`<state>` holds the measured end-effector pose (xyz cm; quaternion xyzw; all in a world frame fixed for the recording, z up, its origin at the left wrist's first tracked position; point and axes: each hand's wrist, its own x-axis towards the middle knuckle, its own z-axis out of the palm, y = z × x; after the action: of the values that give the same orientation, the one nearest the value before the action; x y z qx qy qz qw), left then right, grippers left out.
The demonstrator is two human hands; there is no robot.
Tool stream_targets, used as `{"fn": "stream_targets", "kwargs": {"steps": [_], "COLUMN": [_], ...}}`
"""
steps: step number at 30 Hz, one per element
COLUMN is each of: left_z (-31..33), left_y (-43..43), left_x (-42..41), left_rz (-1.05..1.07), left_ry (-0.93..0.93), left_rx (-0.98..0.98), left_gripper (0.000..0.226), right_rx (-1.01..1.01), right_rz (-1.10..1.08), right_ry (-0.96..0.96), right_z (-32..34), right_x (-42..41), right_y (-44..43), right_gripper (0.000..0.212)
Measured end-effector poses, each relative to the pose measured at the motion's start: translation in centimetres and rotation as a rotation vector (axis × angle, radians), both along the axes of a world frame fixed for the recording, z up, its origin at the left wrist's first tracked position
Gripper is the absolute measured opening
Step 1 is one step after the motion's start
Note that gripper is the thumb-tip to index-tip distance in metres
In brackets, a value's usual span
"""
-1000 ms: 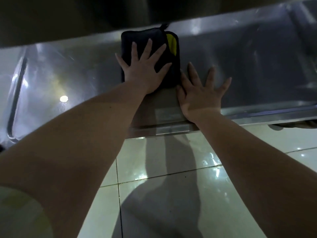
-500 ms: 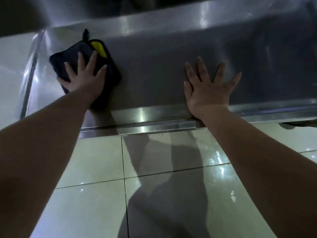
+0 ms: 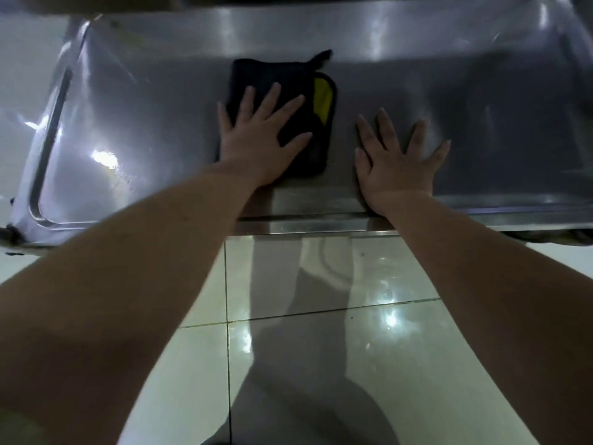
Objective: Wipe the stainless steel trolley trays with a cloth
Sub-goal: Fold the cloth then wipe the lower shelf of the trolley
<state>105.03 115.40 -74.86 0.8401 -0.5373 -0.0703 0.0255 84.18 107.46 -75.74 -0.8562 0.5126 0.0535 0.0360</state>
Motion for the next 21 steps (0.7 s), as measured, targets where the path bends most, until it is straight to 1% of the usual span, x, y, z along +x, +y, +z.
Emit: {"fn": "stream_targets", "kwargs": {"steps": [2,4,6,7,10,12,15,17,21], "left_z": [0.0,0.2,0.5,0.6,0.5,0.2,0.0,0.0,0.1], "left_y": [2.9,7.0,10.6,11.8,12.5,12.0,11.7,11.7,11.1], "left_x": [5.3,10.8,14.1,14.9,14.5,13.7,13.5,13.6,12.2], "left_rz": [0.134,0.316,0.459,0.492,0.502,0.503,0.504,0.501,0.468], "left_ry": [0.034,0.058,0.046,0.034,0.013,0.001,0.004,0.005,0.017], "left_rx": [-0.014,-0.011,0.022,0.041,0.071,0.059,0.053,0.057,0.045], "left_gripper": [0.069,0.071,0.074,0.075,0.070,0.065,0.065,0.066,0.066], "right_rx": [-0.005,-0.010,-0.018,-0.024,-0.040,-0.015,0.058,0.051,0.020], "right_rz": [0.000,0.000,-0.005,-0.007,-0.024,-0.024,0.123,0.201,0.186], "right_ry": [-0.011,-0.004,0.002,0.002,-0.016,-0.045,-0.086,-0.084,-0.080], "right_z": [-0.2,-0.4,-0.3,-0.3,0.2,0.5,0.6,0.4,0.3], "right_x": [0.0,-0.1,-0.1,0.1,0.4,1.3,4.4,6.2,6.5], "right_y": [-0.2,-0.2,-0.3,-0.1,0.5,1.3,4.4,6.5,7.1], "right_gripper": [0.056,0.056,0.056,0.056,0.056,0.056,0.055,0.056,0.056]}}
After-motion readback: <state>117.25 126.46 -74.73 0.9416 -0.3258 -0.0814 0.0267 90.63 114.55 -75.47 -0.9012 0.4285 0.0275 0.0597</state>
